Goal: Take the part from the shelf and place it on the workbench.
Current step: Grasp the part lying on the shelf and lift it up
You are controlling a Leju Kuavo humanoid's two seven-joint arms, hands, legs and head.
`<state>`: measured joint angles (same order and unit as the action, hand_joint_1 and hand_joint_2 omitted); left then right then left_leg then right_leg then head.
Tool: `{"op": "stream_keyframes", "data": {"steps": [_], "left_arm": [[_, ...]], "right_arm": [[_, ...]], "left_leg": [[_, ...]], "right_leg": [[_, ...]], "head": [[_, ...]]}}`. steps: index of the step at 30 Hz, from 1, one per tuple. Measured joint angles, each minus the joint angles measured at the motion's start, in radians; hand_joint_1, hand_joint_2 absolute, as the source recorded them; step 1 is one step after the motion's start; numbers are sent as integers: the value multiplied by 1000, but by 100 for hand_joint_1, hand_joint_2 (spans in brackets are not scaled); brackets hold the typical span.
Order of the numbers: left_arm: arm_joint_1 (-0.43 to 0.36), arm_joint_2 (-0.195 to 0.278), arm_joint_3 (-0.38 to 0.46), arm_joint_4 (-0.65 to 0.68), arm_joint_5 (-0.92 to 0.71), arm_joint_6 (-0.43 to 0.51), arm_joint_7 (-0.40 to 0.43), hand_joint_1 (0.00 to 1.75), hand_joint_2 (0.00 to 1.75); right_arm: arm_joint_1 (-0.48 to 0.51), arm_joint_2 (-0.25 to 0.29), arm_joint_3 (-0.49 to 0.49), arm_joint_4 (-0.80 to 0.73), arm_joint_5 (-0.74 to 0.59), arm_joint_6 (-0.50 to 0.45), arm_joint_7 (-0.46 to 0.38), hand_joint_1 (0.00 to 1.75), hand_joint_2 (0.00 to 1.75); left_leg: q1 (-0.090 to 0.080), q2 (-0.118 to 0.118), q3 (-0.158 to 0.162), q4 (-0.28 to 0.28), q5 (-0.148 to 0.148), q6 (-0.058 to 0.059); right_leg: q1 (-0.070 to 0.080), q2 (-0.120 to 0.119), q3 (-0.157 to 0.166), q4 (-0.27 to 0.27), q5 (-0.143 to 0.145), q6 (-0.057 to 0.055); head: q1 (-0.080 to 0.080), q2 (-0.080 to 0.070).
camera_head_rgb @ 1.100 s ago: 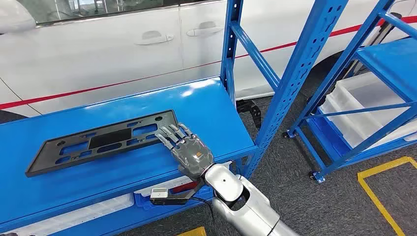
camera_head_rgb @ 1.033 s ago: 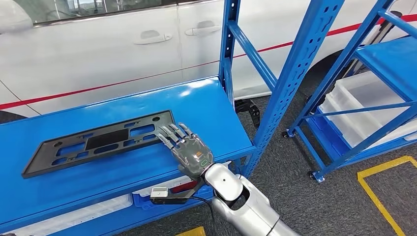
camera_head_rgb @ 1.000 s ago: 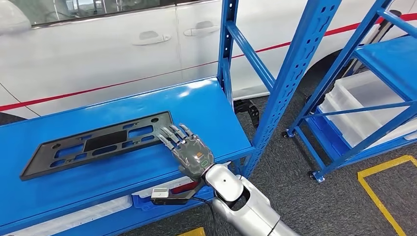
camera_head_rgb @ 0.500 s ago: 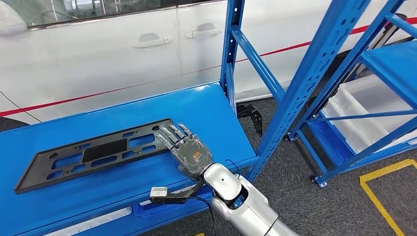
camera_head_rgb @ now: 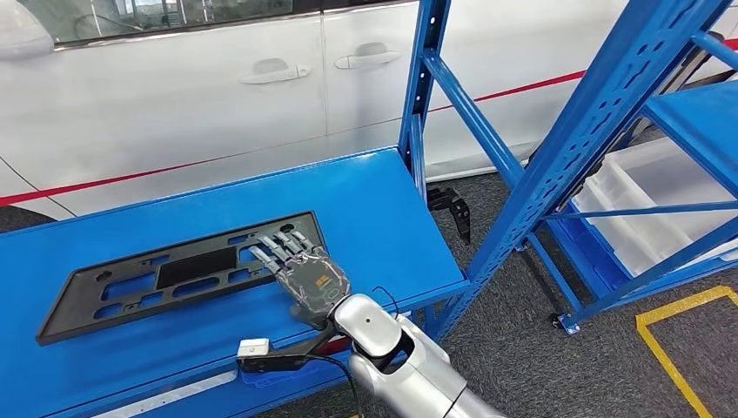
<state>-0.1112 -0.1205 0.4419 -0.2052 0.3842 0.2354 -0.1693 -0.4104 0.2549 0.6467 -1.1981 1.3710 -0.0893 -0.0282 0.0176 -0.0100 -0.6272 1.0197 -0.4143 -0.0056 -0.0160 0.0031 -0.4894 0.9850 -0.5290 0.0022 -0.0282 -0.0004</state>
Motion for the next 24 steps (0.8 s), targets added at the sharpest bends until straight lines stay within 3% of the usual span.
{"op": "stream_keyframes", "data": {"steps": [5, 16, 24], "left_arm": [[1, -1, 0, 0, 0, 12, 1, 0, 0], [8, -5, 0, 0, -10, 24, 13, 0, 0], [18, -20, -7, 0, -36, 40, 26, 0, 0]], "right_arm": [[-16, 34, 12, 40, -11, 0, -1, 0, 175], [-52, 84, 40, 114, -34, 14, -2, 0, 175], [-93, 101, 153, 229, -219, -14, 11, 0, 175]], "left_leg": [[0, 1, 2, 0, 1, 1], [0, 1, 5, -3, 1, 0], [0, 1, 6, -4, 1, 0]], "right_leg": [[1, 0, 0, 1, 1, 8], [3, -1, 1, 3, 0, 9], [3, -1, 1, 3, -1, 8]], "head": [[0, 0], [0, 0], [0, 0]]}}
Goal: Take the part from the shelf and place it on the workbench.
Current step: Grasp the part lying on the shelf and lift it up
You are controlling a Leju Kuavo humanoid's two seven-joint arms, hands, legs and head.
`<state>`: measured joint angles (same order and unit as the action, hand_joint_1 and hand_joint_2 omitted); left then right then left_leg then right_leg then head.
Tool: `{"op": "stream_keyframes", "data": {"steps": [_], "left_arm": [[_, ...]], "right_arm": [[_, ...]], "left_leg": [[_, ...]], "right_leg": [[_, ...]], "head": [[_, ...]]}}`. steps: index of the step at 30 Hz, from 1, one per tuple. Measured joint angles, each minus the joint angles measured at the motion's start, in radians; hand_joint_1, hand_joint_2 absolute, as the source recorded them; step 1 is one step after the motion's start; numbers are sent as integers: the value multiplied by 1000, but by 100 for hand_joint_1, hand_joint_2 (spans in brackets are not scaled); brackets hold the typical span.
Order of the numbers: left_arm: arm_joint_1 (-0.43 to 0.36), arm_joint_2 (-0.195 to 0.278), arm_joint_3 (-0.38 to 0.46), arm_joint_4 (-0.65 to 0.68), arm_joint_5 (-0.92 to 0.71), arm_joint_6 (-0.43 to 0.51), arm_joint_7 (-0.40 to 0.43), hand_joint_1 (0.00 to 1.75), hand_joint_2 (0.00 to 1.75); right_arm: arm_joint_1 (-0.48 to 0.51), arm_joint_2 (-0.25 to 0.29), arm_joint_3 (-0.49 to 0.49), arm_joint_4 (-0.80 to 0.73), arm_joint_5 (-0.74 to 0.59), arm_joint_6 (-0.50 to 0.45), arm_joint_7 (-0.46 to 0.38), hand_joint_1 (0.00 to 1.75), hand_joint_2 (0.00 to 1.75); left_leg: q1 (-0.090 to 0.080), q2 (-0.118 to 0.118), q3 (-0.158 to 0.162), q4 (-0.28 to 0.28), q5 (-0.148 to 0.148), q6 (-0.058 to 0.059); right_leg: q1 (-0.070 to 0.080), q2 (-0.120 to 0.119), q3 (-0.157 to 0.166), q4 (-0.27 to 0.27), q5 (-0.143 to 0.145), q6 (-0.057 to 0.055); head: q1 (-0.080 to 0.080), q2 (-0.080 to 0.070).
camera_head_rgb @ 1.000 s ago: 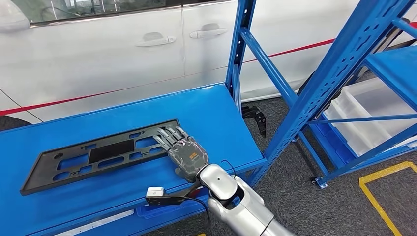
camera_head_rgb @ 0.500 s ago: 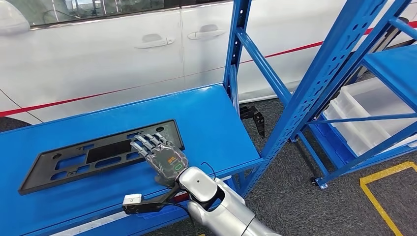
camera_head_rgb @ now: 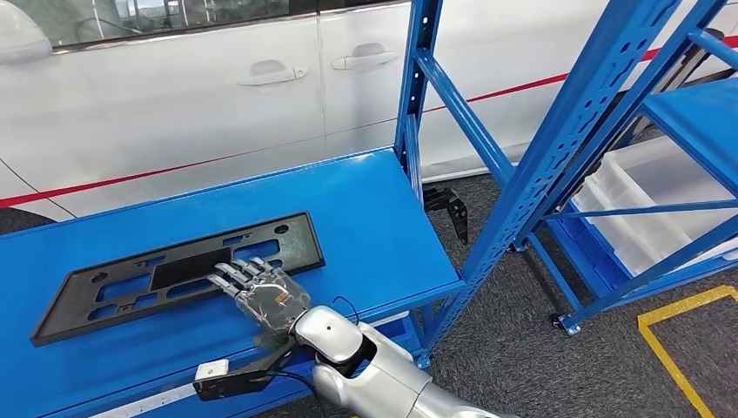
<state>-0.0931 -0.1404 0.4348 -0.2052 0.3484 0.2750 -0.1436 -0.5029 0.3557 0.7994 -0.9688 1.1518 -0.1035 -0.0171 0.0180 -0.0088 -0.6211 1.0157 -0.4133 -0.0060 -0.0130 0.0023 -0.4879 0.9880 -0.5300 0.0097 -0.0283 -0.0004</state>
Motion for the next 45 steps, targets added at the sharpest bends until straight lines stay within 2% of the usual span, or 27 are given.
{"op": "stream_keyframes", "data": {"steps": [4, 7, 9, 10, 11, 13, 14, 15, 16, 18, 19, 20, 22, 24, 30, 36, 37, 40, 41, 45], "left_arm": [[21, 0, 0, 0, 13, -28, -27, 0, 0], [27, 4, 1, 0, 21, -37, -35, 0, 0], [28, 5, 1, 0, 23, -39, -38, 0, 0], [28, 5, 1, 0, 24, -39, -39, 0, 0], [29, 5, 1, 0, 25, -40, -40, 0, 0], [28, 5, 1, 0, 25, -41, -42, 0, 0], [28, 5, 1, 0, 25, -41, -42, 0, 0], [28, 5, 1, 0, 25, -41, -42, 0, 0], [27, 5, 1, 0, 24, -41, -42, 0, 0], [27, 2, 1, 0, 21, -40, -40, 0, 0], [26, 0, 1, 0, 19, -40, -38, 0, 0], [24, -2, 1, 0, 18, -39, -36, 0, 0], [20, -3, 1, 0, 16, -37, -30, 0, 0], [15, -4, 1, 0, 15, -34, -25, 0, 0], [7, -8, 1, 0, 16, -29, -21, 0, 0], [6, -9, 1, 0, 19, -28, -24, 0, 0], [6, -9, 1, 0, 19, -28, -24, 0, 0], [6, -10, 1, 0, 22, -26, -24, 0, 0], [6, -10, 1, 0, 22, -26, -24, 0, 0], [6, -11, 1, 0, 16, -27, -16, 0, 0]], "right_arm": [[-8, 1, 23, 64, -23, -51, 9, 0, 175], [-11, 2, 24, 88, -19, -57, 10, 0, 175], [-14, 4, 24, 96, -16, -58, 10, 0, 175], [-16, 5, 24, 100, -16, -59, 10, 0, 175], [-17, 4, 25, 104, -14, -59, 10, 0, 175], [-16, 2, 25, 113, -8, -59, 12, 0, 175], [-16, 0, 25, 118, -5, -59, 13, 0, 175], [-15, -2, 25, 121, -2, -59, 14, 0, 175], [-15, -2, 25, 124, 0, -60, 14, 0, 175], [-17, -3, 25, 128, 4, -60, 14, 0, 175], [-19, -3, 25, 130, 6, -60, 14, 0, 175], [-20, -3, 24, 132, 10, -61, 14, 0, 175], [-23, -4, 23, 134, 16, -60, 14, 0, 175], [-25, -4, 21, 136, 19, -58, 14, 0, 175], [-26, -4, 19, 141, 34, -50, 7, 0, 175], [-27, -3, 19, 146, 45, -51, 5, 0, 175], [-28, -2, 19, 147, 51, -51, 5, 0, 131], [-33, 4, 21, 149, 63, -44, 2, 0, 131], [-35, 7, 24, 149, 54, -36, 0, 0, 175], [-48, 12, 53, 139, 0, -14, -10, 0, 175]], "left_leg": [[-2, 0, 0, 2, -1, 1], [-6, 0, 0, 3, -6, 10], [0, 1, 9, -13, -2, 18], [2, 2, 14, -21, 0, 22], [4, 3, 19, -26, 2, 25], [2, 4, 21, -27, 0, 27], [1, 4, 22, -27, -2, 26], [1, 3, 25, -26, -4, 24], [2, 2, 29, -25, -7, 21], [1, 1, 38, -20, -15, 11], [-1, 0, 40, -16, -19, 5], [-2, 0, 41, -14, -22, -1], [-4, 0, 41, -11, -27, 0], [-3, 0, 45, -14, -28, 7], [1, 1, 52, -24, -25, -9], [2, 1, 53, -26, -26, -20], [2, 1, 53, -26, -26, -21], [1, 1, 53, -25, -26, -21], [1, 1, 53, -25, -26, -21], [0, 0, 52, -24, -27, -20]], "right_leg": [[-1, 0, 0, -2, 0, 1], [-7, 0, 2, -9, 1, 13], [-9, -1, -2, 10, -9, 19], [-9, -1, -19, 45, -27, 20], [-9, -1, -48, 103, -53, 19], [-9, -1, -131, 241, -106, 18], [-10, -1, -163, 285, -111, 19], [-10, -1, -178, 294, -96, 18], [-11, -2, -173, 262, -61, 17], [-11, -2, -126, 132, 22, 13], [-10, -1, -106, 78, 48, 9], [-8, 0, -94, 46, 59, 5], [-7, 3, -92, 36, 60, 0], [-6, 6, -90, 35, 60, -2], [-1, 6, -89, 36, 55, -12], [0, 6, -87, 37, 54, -14], [0, 6, -87, 36, 54, -14], [0, 6, -85, 34, 54, -14], [0, 5, -85, 34, 54, -13], [0, 5, -85, 33, 55, -12]], "head": [[0, 0], [0, 0], [0, 0], [0, 0], [0, 0], [0, 0], [0, 0], [0, 0], [0, 0], [0, 0], [0, 0], [0, 0], [0, 0], [0, 0], [0, 0], [0, 0], [0, 0], [0, 0], [0, 0], [0, 0]]}}
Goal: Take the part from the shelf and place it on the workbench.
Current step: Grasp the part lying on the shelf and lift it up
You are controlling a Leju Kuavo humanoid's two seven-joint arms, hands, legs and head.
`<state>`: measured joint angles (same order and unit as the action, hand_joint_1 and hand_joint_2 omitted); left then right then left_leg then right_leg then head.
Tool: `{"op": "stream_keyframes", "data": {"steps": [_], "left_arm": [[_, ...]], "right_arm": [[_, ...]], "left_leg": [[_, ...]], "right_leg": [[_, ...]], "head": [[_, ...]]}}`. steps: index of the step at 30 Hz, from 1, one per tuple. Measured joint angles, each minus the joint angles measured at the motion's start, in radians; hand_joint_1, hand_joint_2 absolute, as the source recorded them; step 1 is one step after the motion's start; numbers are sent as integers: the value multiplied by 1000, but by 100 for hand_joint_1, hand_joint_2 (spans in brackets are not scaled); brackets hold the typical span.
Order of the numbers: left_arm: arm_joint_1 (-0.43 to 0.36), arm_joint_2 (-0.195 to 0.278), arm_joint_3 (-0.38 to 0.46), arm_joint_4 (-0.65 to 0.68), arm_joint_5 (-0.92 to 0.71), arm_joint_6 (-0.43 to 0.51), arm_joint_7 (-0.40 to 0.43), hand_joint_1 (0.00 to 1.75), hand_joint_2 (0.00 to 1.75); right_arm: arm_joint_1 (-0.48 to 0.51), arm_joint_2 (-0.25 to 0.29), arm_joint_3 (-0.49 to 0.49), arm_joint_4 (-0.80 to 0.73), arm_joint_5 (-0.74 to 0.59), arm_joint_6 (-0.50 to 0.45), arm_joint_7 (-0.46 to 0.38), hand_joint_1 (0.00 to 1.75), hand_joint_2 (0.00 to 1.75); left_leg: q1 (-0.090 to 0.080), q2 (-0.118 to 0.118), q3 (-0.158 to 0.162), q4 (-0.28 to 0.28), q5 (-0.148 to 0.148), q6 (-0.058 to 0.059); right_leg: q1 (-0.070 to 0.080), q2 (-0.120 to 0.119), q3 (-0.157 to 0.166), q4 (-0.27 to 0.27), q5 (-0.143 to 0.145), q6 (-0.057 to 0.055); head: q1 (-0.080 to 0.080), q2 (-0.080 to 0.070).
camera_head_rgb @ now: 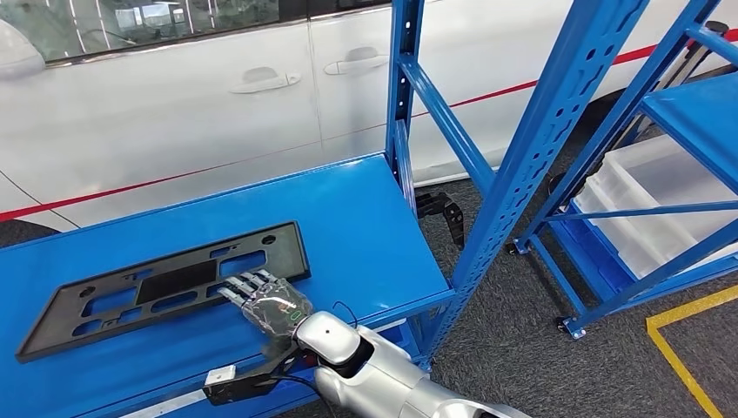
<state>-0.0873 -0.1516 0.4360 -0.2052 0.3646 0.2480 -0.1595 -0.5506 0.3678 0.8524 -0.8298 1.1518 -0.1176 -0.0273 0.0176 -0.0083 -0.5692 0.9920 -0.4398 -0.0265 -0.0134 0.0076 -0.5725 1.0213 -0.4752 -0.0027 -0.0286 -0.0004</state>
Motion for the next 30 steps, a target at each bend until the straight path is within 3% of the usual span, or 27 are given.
{"op": "stream_keyframes", "data": {"steps": [10, 19, 30], "left_arm": [[4, -4, 1, 0, 9, -14, -13, 0, 0], [15, 2, 8, 0, 25, -10, -29, 0, 0], [21, 3, 38, 0, 64, -33, -38, 0, 0]], "right_arm": [[-39, 1, 30, -144, 18, -132, -120, 0, 175], [-10, 4, 31, -244, 43, -158, -140, 0, 175], [-7, 4, 47, -246, -51, -127, -89, 0, 175]], "left_leg": [[0, 0, -2, 2, -1, 2], [0, 0, -2, 2, -2, 2], [0, 0, -2, 2, -2, 2]], "right_leg": [[-1, -1, 0, -1, 0, 1], [-1, -1, 0, -1, 0, 1], [-1, -1, 0, -2, 0, 1]], "head": [[0, 0], [0, 0], [0, 0]]}}
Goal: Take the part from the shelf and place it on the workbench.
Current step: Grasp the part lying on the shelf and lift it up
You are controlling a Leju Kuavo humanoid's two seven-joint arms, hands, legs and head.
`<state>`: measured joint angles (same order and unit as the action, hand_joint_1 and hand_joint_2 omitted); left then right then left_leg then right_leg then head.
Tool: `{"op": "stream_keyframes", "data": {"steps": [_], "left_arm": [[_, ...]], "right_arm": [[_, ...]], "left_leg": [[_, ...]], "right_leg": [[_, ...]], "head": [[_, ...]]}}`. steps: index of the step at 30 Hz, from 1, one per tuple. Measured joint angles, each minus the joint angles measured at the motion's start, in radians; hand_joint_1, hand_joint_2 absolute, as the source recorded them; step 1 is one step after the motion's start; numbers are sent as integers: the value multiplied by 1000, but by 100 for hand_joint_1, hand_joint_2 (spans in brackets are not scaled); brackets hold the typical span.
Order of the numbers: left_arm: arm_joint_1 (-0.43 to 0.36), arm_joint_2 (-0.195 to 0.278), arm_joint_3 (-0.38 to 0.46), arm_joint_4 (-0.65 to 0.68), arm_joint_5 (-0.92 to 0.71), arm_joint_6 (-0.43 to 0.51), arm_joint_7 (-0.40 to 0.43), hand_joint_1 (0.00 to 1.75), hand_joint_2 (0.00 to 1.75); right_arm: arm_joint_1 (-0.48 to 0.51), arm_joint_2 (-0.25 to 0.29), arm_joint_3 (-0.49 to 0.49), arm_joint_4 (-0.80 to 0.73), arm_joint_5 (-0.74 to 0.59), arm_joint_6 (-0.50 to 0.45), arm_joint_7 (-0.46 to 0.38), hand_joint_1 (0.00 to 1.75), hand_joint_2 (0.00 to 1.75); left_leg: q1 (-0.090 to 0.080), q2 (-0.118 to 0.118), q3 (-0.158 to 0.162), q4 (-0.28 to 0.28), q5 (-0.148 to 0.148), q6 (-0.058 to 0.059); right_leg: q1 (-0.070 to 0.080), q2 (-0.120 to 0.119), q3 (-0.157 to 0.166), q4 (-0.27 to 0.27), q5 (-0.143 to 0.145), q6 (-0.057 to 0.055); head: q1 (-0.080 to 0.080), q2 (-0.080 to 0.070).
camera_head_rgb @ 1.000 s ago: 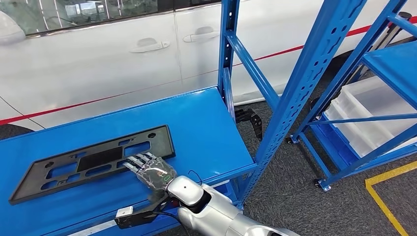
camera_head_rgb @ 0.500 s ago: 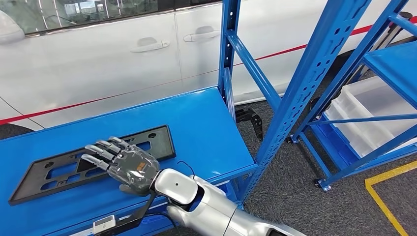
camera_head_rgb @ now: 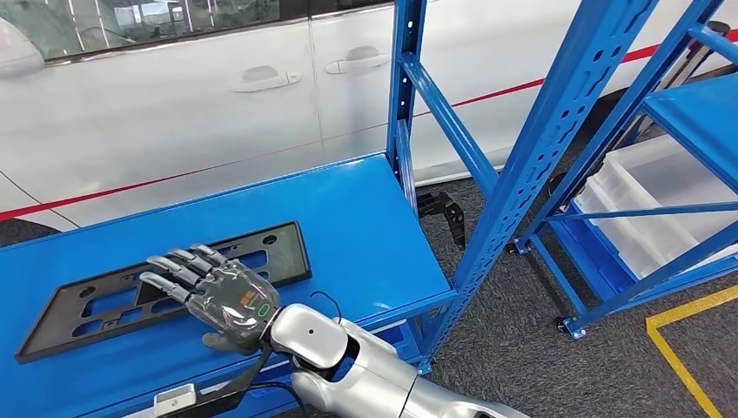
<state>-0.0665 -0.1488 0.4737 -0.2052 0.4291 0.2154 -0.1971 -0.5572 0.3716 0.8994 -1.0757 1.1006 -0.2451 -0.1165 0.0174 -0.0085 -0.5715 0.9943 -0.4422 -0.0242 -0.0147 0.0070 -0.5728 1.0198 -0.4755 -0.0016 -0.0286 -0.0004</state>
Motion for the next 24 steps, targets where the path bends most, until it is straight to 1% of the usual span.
{"op": "stream_keyframes", "data": {"steps": [1, 3, 5, 6, 8, 10, 15, 24], "left_arm": [[0, 0, 3, 0, 1, -2, 1, 0, 0], [1, 0, 8, 0, 2, -3, 4, 0, 0], [2, 0, 11, 0, 1, -3, 7, 0, 0], [3, 0, 12, 0, 1, -2, 10, 0, 0], [4, 0, 13, 0, 1, 1, 14, 0, 0], [5, 1, 13, 0, 0, 7, 19, 0, 0], [7, 2, 13, 0, -1, 21, 27, 0, 0], [9, 2, 13, 0, -8, 33, 29, 0, 0]], "right_arm": [[0, 0, 0, 5, -13, 7, 3, 0, 175], [-1, 0, 0, 22, -51, 36, 10, 0, 87], [-3, 0, -1, 43, -119, 80, 23, 0, 0], [-4, 0, -2, 57, -153, 100, 33, 0, 0], [-13, 0, -7, 89, -183, 116, 52, 0, 87], [-26, 0, -12, 123, -171, 117, 68, 0, 175], [-45, 0, -27, 186, -146, 114, 83, 0, 175], [-49, 0, -36, 229, -138, 98, 85, 0, 175]], "left_leg": [[0, 0, 0, 0, 0, 0], [0, 0, 0, 0, 0, 0], [0, 0, 0, 0, 0, 0], [0, 0, 0, 0, 0, 0], [0, 0, 0, 0, 0, 0], [0, 0, 0, 0, 0, 0], [0, 0, 0, 0, 0, 0], [0, 0, 0, 0, 0, 0]], "right_leg": [[0, 0, 0, 0, 0, 0], [0, 0, 0, 0, 0, 0], [0, 0, 0, 0, 0, 0], [0, 0, 0, 0, 0, 0], [0, 0, 0, 0, 0, 0], [0, 0, 0, 0, 0, 0], [0, 0, 0, 0, 0, 0], [0, 0, 0, 0, 0, 0]], "head": [[0, 0], [0, 0], [0, 0], [0, 0], [0, 0], [0, 0], [0, 0], [0, 0]]}}
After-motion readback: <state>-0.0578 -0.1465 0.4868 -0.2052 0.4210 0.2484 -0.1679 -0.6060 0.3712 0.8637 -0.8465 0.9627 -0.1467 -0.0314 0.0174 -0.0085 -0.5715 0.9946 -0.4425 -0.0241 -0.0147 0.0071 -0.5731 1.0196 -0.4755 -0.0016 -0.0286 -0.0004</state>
